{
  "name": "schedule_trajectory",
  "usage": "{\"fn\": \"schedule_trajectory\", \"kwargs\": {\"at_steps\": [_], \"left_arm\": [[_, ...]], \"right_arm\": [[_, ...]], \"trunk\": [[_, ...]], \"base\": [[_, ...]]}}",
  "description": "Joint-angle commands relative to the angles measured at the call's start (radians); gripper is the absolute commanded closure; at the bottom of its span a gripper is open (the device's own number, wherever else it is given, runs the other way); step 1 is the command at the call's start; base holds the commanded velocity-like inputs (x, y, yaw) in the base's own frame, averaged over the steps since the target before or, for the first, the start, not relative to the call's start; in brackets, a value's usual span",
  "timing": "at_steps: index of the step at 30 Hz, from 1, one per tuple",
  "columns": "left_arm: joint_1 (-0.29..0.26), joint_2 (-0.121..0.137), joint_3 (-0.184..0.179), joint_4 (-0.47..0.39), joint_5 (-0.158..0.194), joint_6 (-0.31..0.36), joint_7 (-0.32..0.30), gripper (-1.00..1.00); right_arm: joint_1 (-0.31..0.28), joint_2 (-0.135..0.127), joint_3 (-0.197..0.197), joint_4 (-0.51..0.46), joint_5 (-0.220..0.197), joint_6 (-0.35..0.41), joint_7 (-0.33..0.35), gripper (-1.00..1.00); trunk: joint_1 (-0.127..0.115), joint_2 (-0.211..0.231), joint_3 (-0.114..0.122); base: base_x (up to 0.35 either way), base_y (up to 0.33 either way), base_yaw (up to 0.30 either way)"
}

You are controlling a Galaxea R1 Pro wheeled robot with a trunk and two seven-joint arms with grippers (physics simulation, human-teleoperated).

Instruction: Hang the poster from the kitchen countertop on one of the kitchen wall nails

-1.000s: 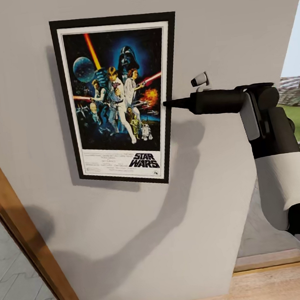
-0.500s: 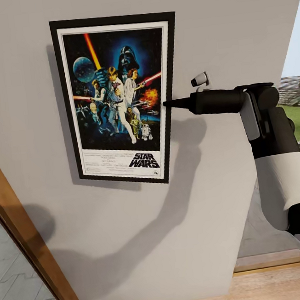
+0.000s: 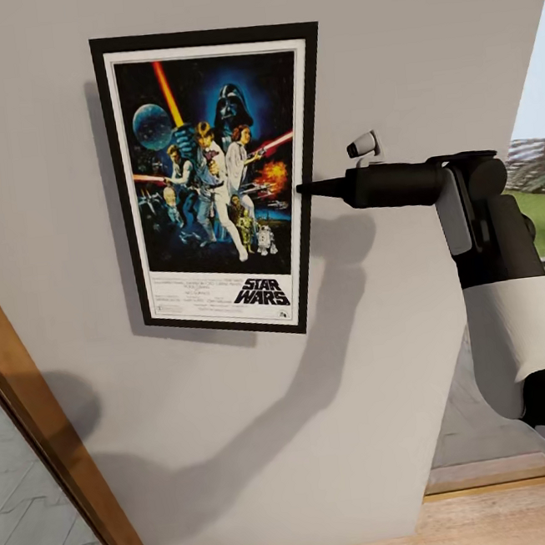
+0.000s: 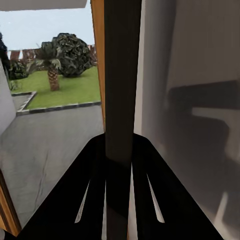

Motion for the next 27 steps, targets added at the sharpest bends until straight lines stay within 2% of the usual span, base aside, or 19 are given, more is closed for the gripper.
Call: {"fn": "schedule_trajectory", "kwargs": {"at_steps": [1, 27], "left_arm": [[-0.001, 0.0, 0.008, 0.002, -0.003, -0.002, -0.005, -1.0], [-0.001, 0.002, 0.006, 0.002, -0.003, -0.002, -0.008, -1.0]], "right_arm": [[0.0, -0.001, 0.001, 0.0, -0.004, 0.006, 0.0, 1.0], [0.0, -0.001, -0.002, -0.007, -0.008, 0.009, 0.001, 1.0]], "trunk": [[0.0, -0.001, -0.001], [0.0, -0.001, -0.001]], "base": [[0.0, 0.0, 0.0], [0.0, 0.0, 0.0]]}}
